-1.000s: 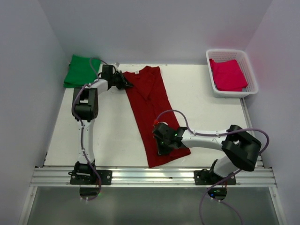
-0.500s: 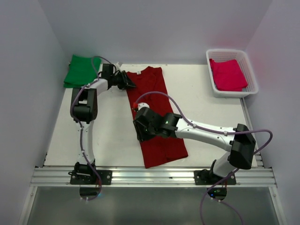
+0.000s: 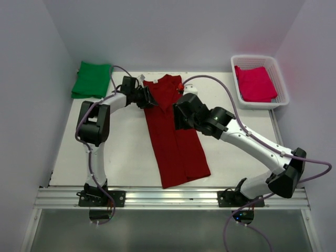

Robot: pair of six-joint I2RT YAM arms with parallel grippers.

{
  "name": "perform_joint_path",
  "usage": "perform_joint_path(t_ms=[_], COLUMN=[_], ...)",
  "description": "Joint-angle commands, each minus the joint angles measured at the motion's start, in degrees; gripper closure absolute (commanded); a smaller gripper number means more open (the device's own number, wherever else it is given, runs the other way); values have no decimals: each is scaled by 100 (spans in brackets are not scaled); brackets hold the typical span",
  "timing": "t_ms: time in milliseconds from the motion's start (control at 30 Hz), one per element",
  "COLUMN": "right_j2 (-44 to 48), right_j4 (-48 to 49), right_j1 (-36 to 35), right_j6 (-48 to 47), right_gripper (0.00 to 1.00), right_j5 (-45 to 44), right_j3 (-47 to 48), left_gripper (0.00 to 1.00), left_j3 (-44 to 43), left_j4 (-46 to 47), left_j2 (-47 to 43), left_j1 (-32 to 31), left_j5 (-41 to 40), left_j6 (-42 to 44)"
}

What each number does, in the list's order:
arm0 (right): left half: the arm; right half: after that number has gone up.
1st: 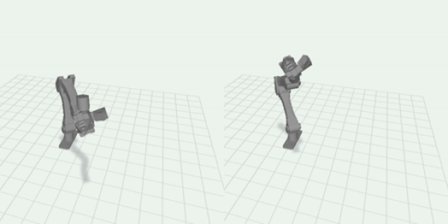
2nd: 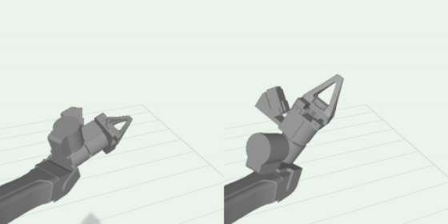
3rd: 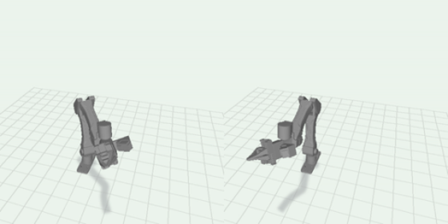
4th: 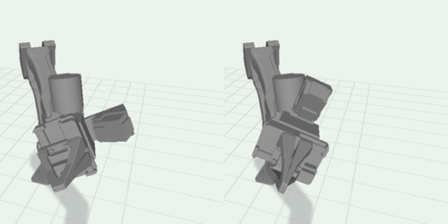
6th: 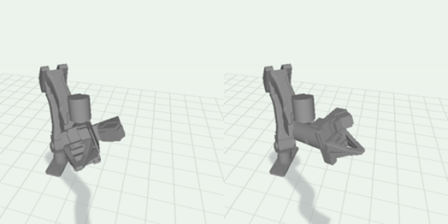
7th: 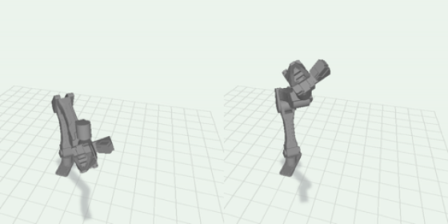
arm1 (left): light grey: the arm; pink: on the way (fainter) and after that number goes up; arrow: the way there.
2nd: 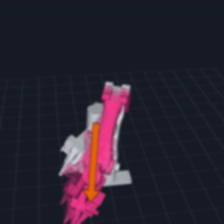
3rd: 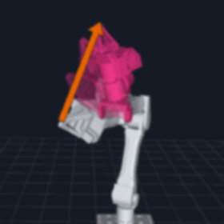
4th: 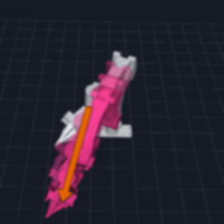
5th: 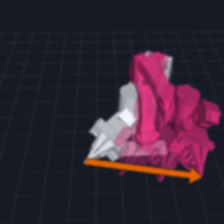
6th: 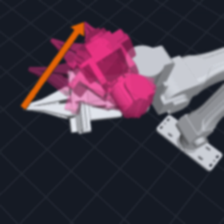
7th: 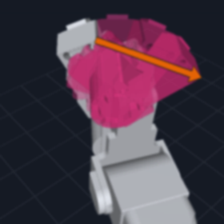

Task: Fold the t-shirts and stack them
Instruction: Rotate the tshirt 70 degrees

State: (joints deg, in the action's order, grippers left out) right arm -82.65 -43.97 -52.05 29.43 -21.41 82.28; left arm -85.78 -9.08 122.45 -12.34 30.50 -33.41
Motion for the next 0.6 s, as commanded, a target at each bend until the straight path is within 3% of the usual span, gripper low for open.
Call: perform_joint_path(t_ms=[0, 567], right_j2=[469, 944], right_j4=[-165, -183], right_j1=[142, 301], right_j6=[-166, -174], right_gripper=[43, 47], right_j5=[-416, -549], right_j3=[43, -414], left_gripper=[59, 64], left_j3=[17, -9], left_j4=[73, 1207], left_j2=[94, 428], left_j1=[3, -93], left_j5=[-343, -211], left_j6=[-69, -676])
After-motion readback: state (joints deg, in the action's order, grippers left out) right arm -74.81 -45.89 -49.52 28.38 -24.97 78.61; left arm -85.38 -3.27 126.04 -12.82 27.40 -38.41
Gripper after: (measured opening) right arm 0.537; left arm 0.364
